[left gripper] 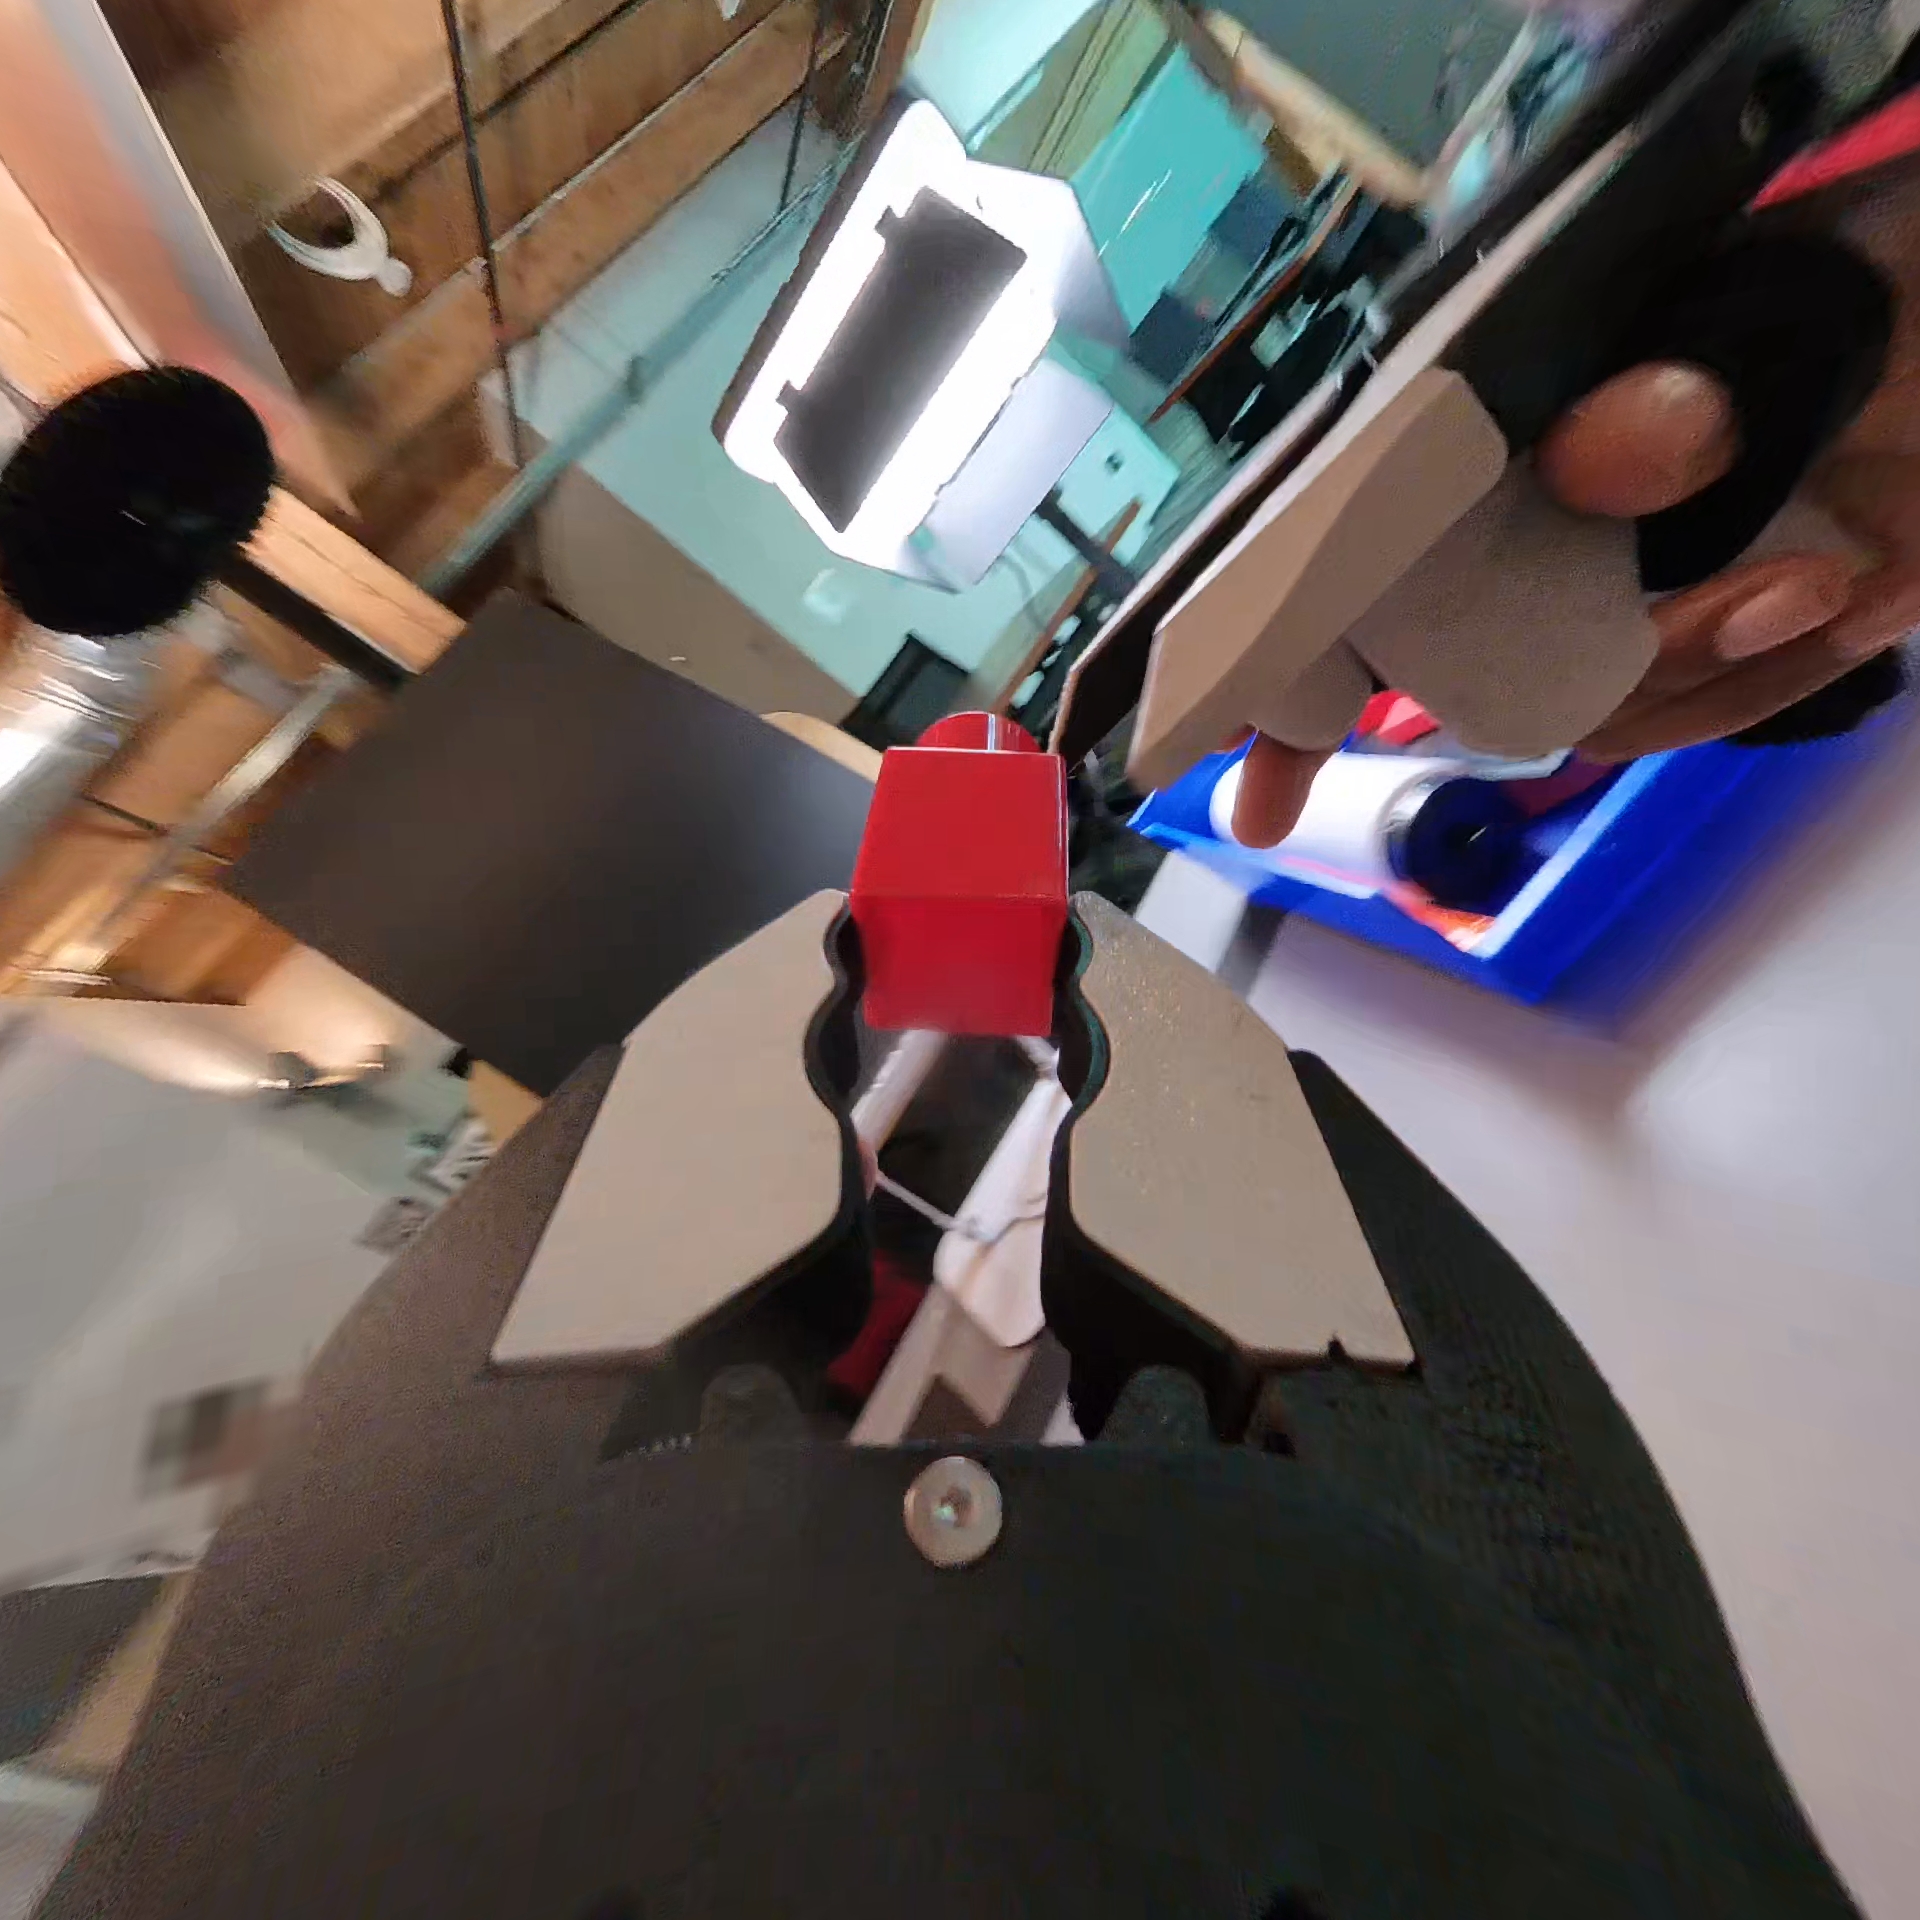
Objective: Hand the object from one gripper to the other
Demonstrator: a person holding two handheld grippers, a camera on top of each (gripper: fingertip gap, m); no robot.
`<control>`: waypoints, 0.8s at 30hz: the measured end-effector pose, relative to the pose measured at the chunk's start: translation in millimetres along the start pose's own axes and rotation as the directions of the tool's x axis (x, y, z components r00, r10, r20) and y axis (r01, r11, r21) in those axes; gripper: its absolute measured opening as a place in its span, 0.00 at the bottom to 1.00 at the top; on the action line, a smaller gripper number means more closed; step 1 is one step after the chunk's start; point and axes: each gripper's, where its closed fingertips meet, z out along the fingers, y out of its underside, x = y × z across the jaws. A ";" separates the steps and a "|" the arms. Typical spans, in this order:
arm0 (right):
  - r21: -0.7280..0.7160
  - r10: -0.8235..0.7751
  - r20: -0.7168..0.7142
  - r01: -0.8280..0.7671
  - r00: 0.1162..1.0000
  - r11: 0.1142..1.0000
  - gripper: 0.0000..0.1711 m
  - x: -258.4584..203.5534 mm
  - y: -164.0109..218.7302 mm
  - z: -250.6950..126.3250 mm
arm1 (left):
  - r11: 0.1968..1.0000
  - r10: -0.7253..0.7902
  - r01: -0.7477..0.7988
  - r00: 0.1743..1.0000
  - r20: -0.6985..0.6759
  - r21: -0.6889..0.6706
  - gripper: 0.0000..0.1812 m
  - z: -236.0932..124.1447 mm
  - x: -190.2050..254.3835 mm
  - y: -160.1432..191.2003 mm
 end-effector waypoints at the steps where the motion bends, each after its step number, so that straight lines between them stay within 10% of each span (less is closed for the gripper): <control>1: -0.020 -0.040 -0.060 0.038 0.997 0.999 0.40 1.0 2.9 3.9 | 0.997 0.069 -0.069 0.997 0.028 -0.019 0.20 2.5 3.9 -0.1; 8: -0.197 -0.215 -0.221 0.172 0.951 0.965 0.40 8.4 28.8 12.4 | 0.952 0.305 -0.304 0.952 0.039 -0.018 0.19 11.5 35.3 -5.1; 12: -0.066 -0.204 0.005 0.204 0.979 0.977 0.40 -6.0 15.0 2.9 | 0.975 -0.140 0.181 0.952 -0.273 0.131 0.23 -0.5 41.4 -20.3; 16: 0.077 -0.358 0.120 0.351 0.926 0.933 0.40 -21.2 0.1 -17.7 | 0.573 -0.618 0.816 0.372 -0.693 -0.073 0.28 -20.1 34.7 -36.6; 19: -0.021 -0.553 0.066 0.555 0.831 0.831 0.40 -22.5 10.2 -14.9 | 0.379 -0.672 0.882 0.054 -0.738 -0.280 0.31 -19.9 40.4 -34.8; 24: -0.330 -0.838 0.031 0.797 0.545 0.506 0.40 -10.8 42.8 -0.2 | 0.568 -0.721 0.773 0.300 -0.625 -0.284 0.23 -0.9 66.9 -14.5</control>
